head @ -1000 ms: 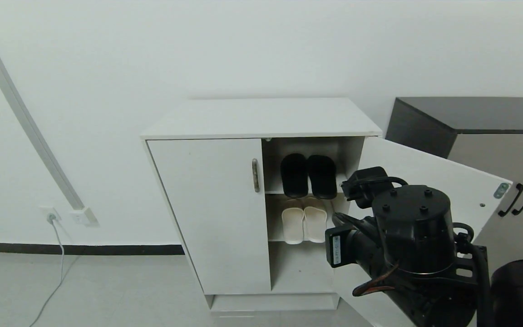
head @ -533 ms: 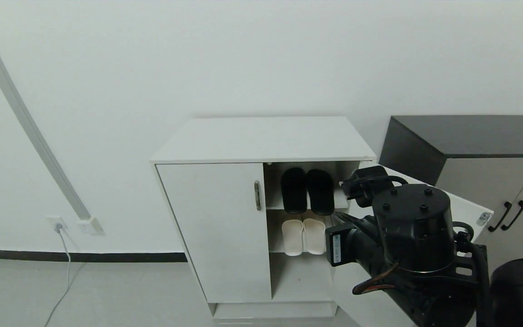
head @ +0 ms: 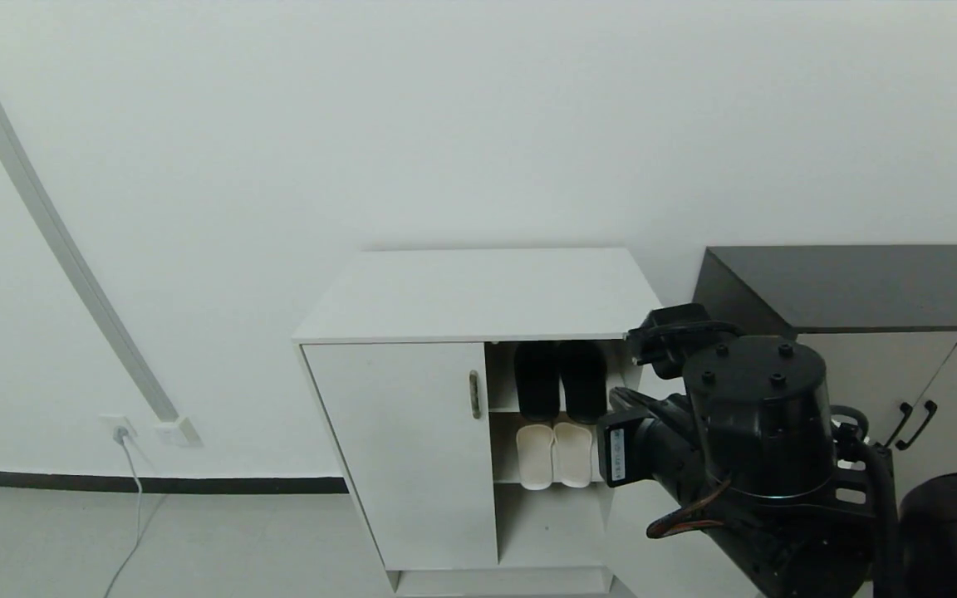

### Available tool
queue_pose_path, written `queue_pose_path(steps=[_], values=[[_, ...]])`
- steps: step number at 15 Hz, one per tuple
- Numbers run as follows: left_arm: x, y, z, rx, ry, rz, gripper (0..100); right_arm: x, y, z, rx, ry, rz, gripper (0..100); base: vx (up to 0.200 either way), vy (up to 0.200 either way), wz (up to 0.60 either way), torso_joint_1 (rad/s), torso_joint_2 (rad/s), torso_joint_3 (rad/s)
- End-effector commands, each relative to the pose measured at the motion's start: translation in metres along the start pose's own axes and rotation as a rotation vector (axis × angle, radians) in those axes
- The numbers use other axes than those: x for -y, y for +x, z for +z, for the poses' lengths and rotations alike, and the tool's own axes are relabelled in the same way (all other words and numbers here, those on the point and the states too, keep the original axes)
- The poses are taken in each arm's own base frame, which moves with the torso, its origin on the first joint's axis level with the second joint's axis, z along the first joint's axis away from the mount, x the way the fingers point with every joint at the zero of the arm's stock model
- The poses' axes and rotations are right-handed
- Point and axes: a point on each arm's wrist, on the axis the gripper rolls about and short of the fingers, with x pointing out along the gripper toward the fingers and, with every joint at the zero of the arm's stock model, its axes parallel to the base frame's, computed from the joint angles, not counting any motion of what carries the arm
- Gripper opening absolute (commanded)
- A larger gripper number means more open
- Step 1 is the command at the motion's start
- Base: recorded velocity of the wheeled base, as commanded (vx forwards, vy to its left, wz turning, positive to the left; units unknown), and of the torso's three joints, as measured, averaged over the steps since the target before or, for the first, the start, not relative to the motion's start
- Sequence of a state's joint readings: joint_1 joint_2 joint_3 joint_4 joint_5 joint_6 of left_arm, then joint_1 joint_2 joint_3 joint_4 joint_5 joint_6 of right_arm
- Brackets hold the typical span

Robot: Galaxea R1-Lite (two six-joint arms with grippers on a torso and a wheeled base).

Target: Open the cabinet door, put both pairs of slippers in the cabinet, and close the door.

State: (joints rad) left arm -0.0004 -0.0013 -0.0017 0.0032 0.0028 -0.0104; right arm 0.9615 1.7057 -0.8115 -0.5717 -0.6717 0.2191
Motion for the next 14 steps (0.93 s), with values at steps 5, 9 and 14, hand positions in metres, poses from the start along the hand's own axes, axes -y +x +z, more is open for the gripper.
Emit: queue_pose_path(steps=[5, 9, 14], values=[[0.0000, 0.0001, 0.0000, -0.001, 0.000, -0.001, 0, 0.0006, -0.0001, 0.0002, 0.002, 0.002, -0.003, 0, 0.000, 0.000, 0.00, 0.222, -0.49, -0.270], [0.0000, 0.0001, 0.0000, -0.001, 0.000, 0.001, 0, 0.0009, -0.0002, -0.0010, -0.002, -0.007, -0.003, 0, 0.000, 0.000, 0.00, 0.030, -0.06, -0.033], [0.0000, 0.0001, 0.0000, -0.001, 0.000, 0.001, 0, 0.0013, -0.0004, -0.0023, -0.005, -0.012, -0.004, 0, 0.000, 0.000, -0.24, 0.002, 0.00, 0.002]])
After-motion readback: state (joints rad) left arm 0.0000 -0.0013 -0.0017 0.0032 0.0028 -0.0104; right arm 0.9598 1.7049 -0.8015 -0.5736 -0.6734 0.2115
